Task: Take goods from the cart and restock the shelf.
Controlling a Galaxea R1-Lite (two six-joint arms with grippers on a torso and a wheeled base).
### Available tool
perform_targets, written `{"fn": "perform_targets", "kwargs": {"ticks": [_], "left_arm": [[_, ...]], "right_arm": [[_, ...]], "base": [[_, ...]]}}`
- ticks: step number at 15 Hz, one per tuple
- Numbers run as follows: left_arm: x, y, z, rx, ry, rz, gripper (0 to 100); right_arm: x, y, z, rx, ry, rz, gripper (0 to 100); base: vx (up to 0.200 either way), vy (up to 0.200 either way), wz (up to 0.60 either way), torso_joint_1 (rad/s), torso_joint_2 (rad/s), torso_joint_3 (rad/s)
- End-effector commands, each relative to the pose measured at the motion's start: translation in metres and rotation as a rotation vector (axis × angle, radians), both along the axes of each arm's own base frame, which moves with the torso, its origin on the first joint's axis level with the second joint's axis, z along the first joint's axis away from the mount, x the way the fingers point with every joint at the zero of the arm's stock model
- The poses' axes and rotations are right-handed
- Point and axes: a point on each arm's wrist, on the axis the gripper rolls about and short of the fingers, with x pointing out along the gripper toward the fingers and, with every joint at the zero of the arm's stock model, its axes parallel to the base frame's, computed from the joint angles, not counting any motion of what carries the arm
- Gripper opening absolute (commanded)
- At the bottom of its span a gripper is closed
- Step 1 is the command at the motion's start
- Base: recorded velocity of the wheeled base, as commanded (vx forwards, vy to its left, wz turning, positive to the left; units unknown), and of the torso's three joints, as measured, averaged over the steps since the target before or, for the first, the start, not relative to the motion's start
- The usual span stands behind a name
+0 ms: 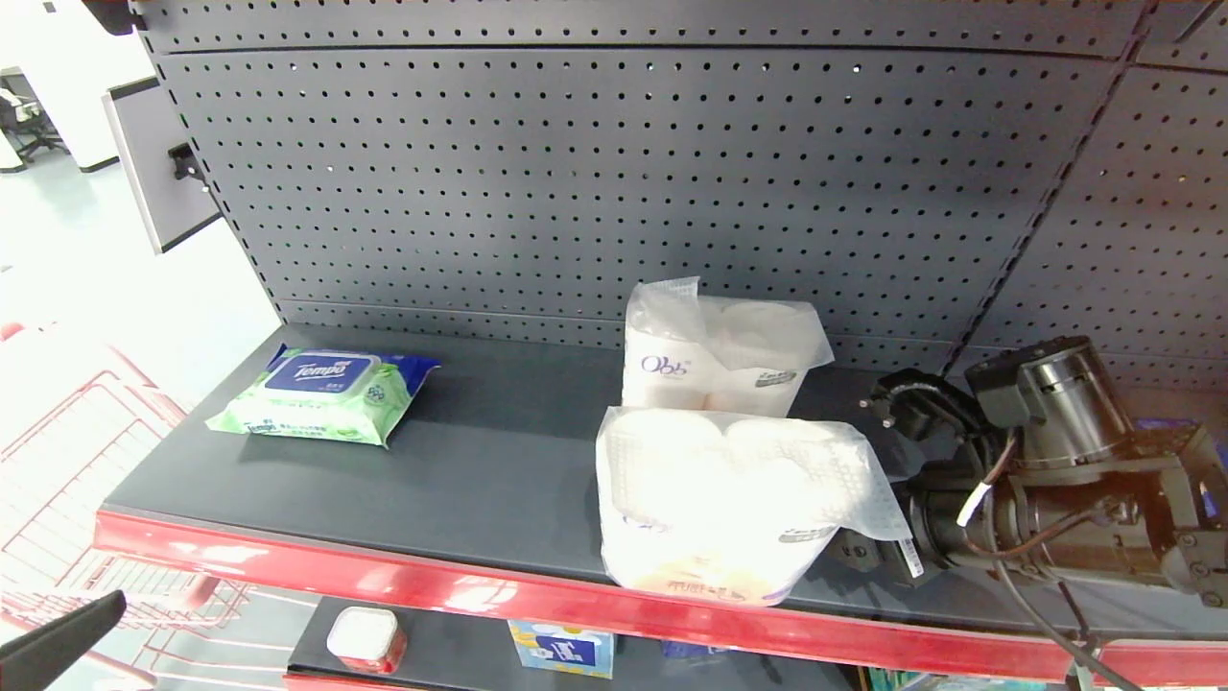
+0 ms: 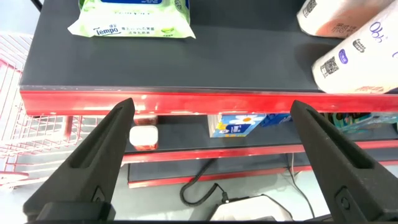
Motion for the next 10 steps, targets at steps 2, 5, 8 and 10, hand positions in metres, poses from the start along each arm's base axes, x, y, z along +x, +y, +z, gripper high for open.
{"fn": "perform_targets", "kwargs": {"ticks": [2,5,8,10], "left_arm": [[0.0,0.0,0.0,0.0,0.003,0.0,100],[0.001,0.0,-0.001,-0.001,0.008,-0.006,100],[-0.009,0.001,-0.009,0.001,-0.009,-0.017,100],[-0.032,0.006,-0.024,0.001,-0.05,-0.023,100]], "right_arm": [[-0.007,-0.006,0.0,-0.002,-0.001,-0.013,100],[-0.041,-0.033,0.007,0.002,-0.059,-0.068,100],[-0.106,-0.069,0.021,0.038,-0.268,-0.157,100],[-0.158,-0.098,0.029,0.081,-0.49,-0.248,100]], "base": [[0.0,0.0,0.0,0.0,0.0,0.0],[0.0,0.0,0.0,0.0,0.0,0.0],[0.0,0.0,0.0,0.0,0.0,0.0],[0.0,0.0,0.0,0.0,0.0,0.0]]}}
